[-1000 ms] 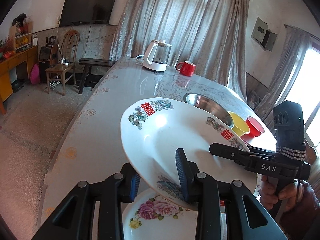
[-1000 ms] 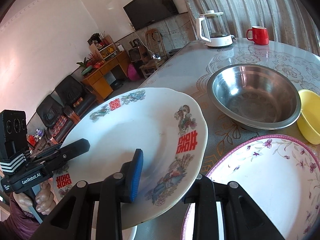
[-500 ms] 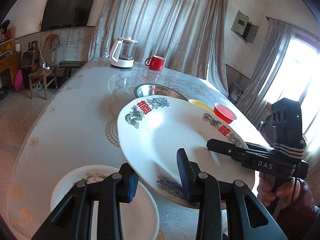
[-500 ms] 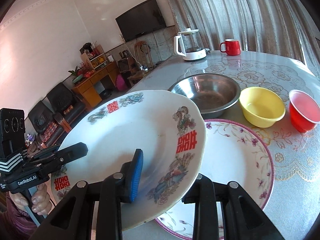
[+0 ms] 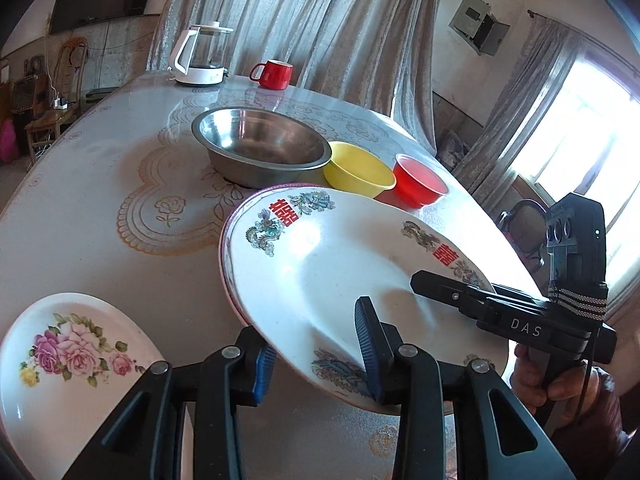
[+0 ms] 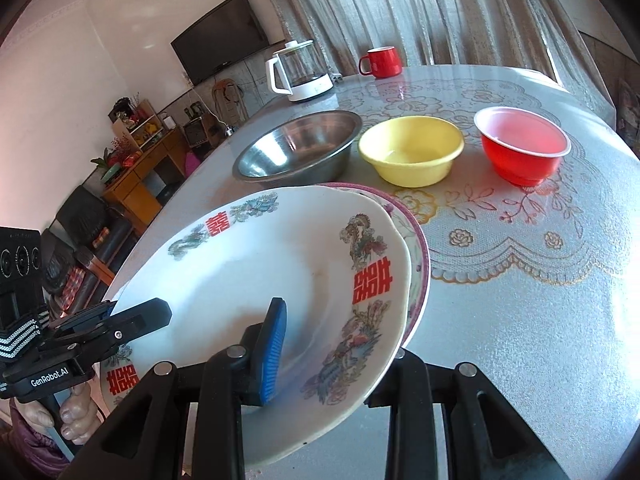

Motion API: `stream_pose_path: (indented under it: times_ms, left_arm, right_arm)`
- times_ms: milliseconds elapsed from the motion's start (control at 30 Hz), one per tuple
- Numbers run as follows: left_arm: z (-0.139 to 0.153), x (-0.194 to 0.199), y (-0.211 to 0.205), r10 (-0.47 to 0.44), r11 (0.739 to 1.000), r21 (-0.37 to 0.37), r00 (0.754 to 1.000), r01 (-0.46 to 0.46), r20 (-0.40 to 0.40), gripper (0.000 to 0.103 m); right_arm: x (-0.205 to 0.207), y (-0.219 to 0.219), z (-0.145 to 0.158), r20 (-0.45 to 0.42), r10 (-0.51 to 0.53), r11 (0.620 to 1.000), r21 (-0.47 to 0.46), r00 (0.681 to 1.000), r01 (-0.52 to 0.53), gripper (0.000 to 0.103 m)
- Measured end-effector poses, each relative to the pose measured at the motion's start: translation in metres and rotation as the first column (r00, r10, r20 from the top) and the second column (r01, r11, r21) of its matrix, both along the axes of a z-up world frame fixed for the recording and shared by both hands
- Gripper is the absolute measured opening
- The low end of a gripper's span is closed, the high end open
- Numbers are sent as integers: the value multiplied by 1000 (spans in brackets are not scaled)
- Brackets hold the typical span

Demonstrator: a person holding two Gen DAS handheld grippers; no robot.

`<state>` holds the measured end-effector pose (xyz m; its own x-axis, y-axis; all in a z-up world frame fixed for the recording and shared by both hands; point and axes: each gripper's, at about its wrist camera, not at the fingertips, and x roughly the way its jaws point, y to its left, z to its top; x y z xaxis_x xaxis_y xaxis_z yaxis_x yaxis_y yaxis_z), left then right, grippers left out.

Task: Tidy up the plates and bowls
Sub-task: 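Lower the red-character plate onto the purple-flowered plate with the left tool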

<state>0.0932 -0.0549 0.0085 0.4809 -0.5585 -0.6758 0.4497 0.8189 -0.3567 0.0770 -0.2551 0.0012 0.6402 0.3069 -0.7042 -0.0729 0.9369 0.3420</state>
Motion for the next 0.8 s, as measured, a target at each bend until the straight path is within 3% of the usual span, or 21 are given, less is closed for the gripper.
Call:
stream_pose_path:
  times_ms: [267,633,800]
  left_arm:
    - [-14,9,-6,11,1000,12,998,-10,-60,39]
    - [-12,9,-6,6,1000,16,998,-5,-60,41]
    - [-11,8,-4,27,999,36,998,-25,-59,41]
  right_arm:
    - [3,-10,-9,-29,-34,999,-7,999,34,31]
    - [1,-16,-11,-25,-60,998,1,998,60,31]
    - [-2,-14,-7,-16,-70,997,-37,997,70,31]
